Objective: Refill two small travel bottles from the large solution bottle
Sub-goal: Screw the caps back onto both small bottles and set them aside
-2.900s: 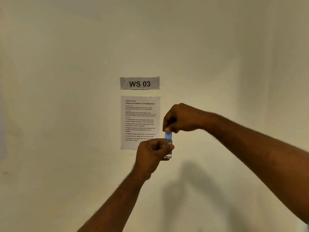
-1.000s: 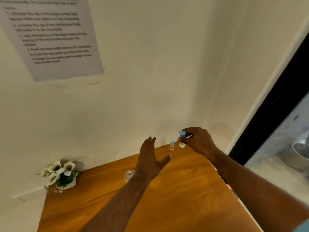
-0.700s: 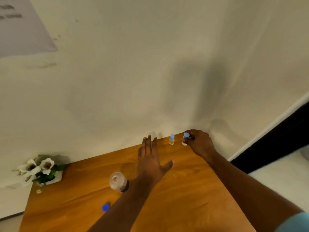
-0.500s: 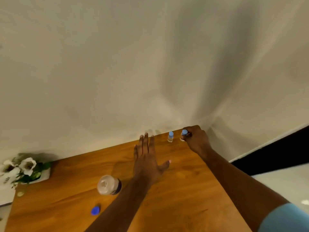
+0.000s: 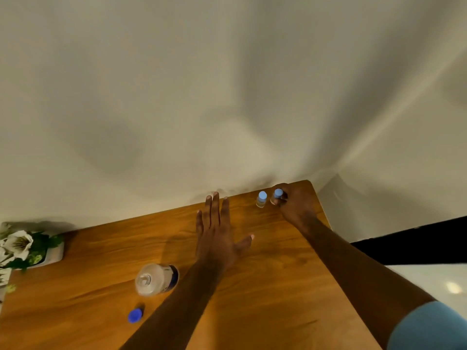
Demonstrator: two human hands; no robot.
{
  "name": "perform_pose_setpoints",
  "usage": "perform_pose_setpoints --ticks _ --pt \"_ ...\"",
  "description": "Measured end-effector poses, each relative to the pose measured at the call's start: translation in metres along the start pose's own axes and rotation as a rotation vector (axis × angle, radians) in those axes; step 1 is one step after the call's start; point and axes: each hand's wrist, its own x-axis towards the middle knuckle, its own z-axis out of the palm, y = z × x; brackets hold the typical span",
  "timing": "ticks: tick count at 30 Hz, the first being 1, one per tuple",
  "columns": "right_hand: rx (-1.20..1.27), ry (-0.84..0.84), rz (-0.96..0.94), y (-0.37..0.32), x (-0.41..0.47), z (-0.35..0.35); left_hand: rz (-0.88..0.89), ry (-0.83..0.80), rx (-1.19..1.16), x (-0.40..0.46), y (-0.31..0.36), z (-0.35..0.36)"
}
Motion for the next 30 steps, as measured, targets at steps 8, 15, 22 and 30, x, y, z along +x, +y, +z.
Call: perform_pose_setpoints --ticks 8,15,22,30 --pt "-0.051 0.069 0.004 -0.009 -0.023 -0.003 0.044 0.073 -0.039 -0.016 -0.003 -0.021" --pt "-0.141 0.170 -0.143 -0.051 -0.092 -0.003 0.134 0.176 -0.072 -0.057 -0.011 -0.072" --pt "-0.140 0.137 -0.262 -0.108 -0.179 0.036 0.110 0.284 -0.114 -0.127 -0.059 -0.127" --pt "-0.072 0.049 -0.249 -0.144 -0.252 0.089 -0.163 0.191 -0.573 -0.195 -0.145 -0.136"
